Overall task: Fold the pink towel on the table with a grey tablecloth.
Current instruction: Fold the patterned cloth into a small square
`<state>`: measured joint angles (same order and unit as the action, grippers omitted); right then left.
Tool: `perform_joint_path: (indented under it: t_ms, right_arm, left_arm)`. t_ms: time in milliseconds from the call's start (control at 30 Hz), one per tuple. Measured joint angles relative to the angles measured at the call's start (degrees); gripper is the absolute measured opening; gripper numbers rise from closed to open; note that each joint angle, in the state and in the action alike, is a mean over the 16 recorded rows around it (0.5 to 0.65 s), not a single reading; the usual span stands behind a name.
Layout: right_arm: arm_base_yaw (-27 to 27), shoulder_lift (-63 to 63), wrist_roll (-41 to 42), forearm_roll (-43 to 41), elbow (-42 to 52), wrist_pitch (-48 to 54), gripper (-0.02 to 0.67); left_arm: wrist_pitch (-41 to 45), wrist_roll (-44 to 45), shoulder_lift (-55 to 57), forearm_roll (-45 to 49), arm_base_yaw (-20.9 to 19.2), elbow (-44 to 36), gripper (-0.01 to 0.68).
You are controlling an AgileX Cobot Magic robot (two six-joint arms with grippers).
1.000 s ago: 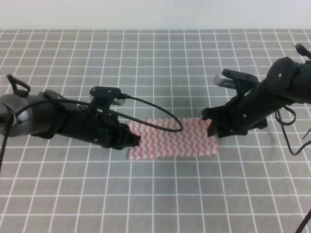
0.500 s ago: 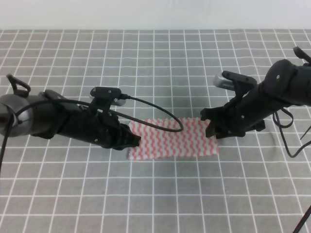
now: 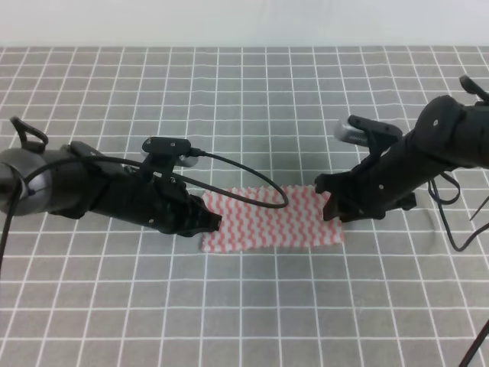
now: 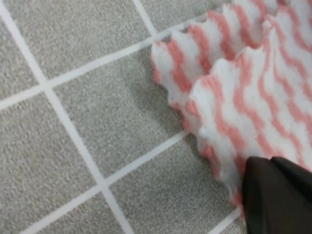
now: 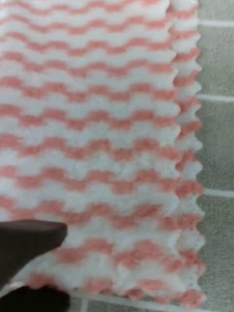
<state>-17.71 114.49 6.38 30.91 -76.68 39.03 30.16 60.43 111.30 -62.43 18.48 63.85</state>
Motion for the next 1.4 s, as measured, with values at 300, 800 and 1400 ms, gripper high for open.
perform_joint_path:
  t_ms: [300, 800, 1400]
  right_arm:
    - [0.0, 0.7, 0.0, 0.3, -0.1, 0.4, 0.176]
    - [0.1, -0.1, 0.0, 0.9, -0.4, 1.4, -0.002]
    - [-2.7, -2.5, 8.7, 13.9, -2.3, 1.2, -0.012]
  left_arm:
    - [0.3, 0.0, 0.0, 0.2, 0.0, 0.0, -0.003]
    - [0.6, 0.0, 0.0, 0.5, 0.0, 0.0, -0.004]
    - [0.7, 0.0, 0.0, 0.7, 0.0, 0.1, -0.004]
